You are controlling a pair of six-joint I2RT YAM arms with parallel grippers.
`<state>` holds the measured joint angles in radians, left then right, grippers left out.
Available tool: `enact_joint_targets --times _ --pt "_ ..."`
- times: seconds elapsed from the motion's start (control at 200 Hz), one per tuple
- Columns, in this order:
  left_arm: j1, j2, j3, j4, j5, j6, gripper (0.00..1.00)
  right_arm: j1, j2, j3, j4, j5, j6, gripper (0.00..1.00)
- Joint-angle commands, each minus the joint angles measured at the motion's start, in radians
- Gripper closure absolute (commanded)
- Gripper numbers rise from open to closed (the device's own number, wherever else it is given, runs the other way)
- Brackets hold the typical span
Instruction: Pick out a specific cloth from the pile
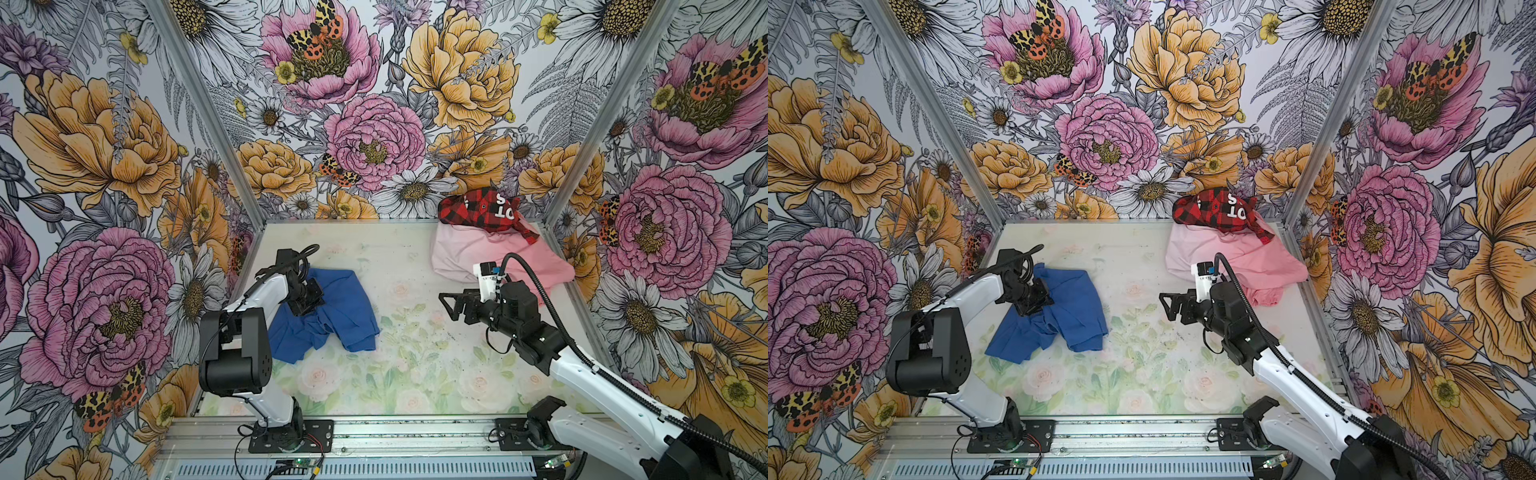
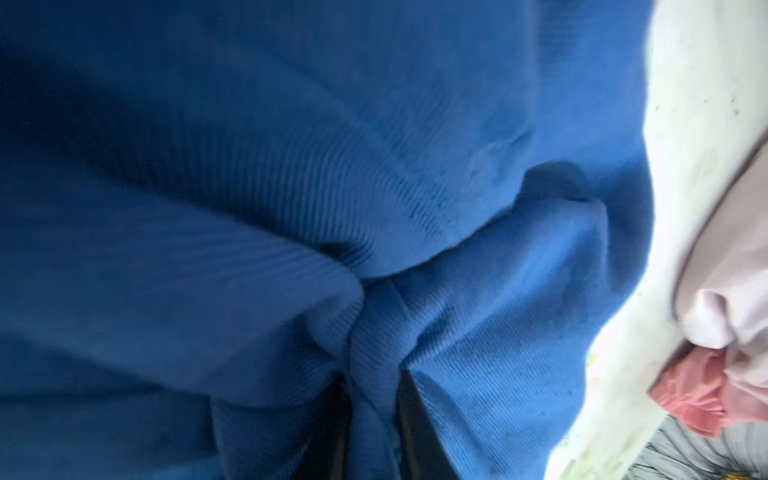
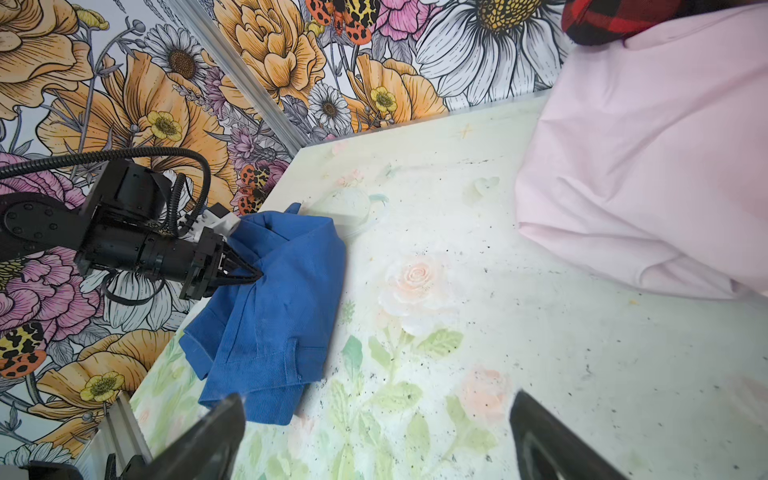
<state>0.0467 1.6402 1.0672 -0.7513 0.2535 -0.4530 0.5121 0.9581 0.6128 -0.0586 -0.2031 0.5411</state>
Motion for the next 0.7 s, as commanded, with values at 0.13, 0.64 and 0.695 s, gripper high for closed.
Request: enact_joint_targets --times 0.13,0.64,0.695 --pt "-0.195 -0.090 0.060 -0.117 -0.526 0.140 0.31 0.004 -0.018 -0.001 0.022 0.009 0.010 0.01" --pt "-0.450 -0.247 0.066 -0.121 -0.525 0.106 0.01 0.005 0.022 0.002 0.044 -0.019 -0.001 0.01" --pt "-0.489 -0.206 0.103 -0.148 -0.579 0.086 0.01 0.005 0.028 -0.002 0.057 -0.024 0.006 0.00"
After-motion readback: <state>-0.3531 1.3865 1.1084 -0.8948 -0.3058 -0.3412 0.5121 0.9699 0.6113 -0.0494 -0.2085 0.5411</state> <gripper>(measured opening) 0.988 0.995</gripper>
